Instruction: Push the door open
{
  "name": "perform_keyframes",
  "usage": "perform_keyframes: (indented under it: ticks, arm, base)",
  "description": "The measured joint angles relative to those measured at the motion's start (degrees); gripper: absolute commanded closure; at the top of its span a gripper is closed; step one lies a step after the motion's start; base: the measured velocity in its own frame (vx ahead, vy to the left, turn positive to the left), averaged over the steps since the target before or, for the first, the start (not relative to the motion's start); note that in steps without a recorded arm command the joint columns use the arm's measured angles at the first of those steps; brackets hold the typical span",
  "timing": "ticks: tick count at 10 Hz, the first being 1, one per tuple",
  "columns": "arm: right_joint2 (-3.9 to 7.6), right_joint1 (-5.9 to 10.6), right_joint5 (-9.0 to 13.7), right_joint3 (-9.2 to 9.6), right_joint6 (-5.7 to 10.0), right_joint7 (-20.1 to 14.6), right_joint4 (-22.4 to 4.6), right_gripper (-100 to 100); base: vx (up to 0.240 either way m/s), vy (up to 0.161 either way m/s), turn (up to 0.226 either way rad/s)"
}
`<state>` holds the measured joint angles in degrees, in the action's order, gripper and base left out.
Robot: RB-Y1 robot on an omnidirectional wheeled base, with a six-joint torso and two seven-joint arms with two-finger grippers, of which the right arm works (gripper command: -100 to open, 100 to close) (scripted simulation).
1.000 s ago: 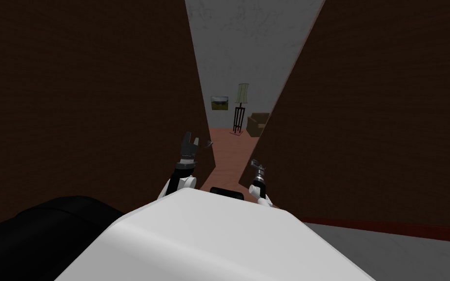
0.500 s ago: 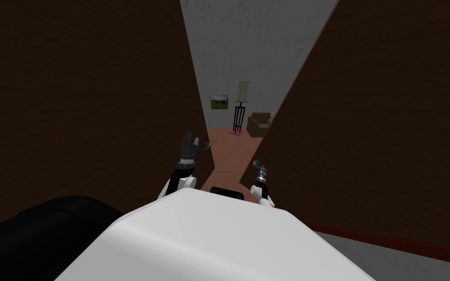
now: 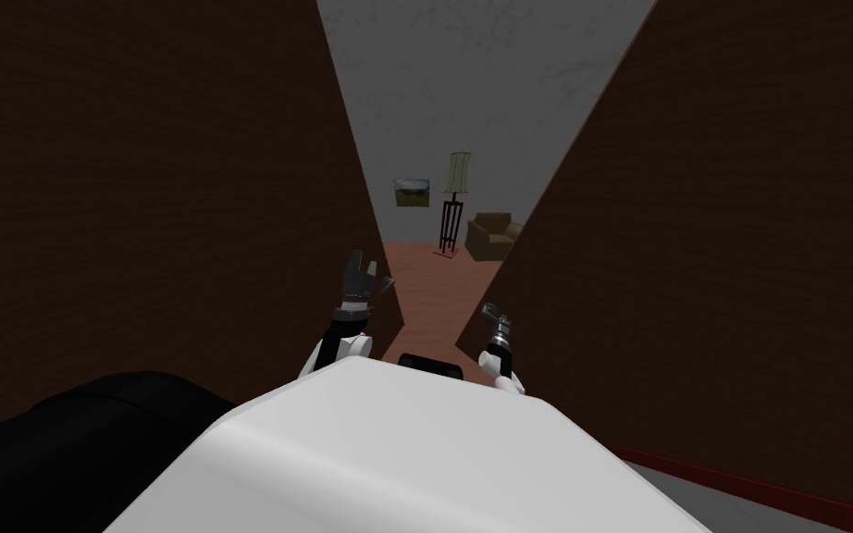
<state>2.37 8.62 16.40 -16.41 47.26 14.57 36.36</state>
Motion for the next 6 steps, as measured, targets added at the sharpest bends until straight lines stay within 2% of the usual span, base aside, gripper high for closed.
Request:
perform_keyframes:
  ticks: [1,3,5,6]
  arm:
    - [-0.24,-0.91,0.2,-0.26,-0.64,0.5,1.7,100]
    - [0.08,-1.24,1.0,-1.31,-1.55,1.3,2.7,100]
    - [0.27,-0.2,1.7,-2.47,-0.25,2.1,1.1,100]
    - [0.2,-0.66,2.1,-3.03,-0.24,2.5,1.7,100]
  base:
    - [0.18,-0.023,-0.069]
    - [0.184,-0.01,-0.061]
    - [0.219,-0.02,-0.066]
    - [0.235,-0.025,-0.094]
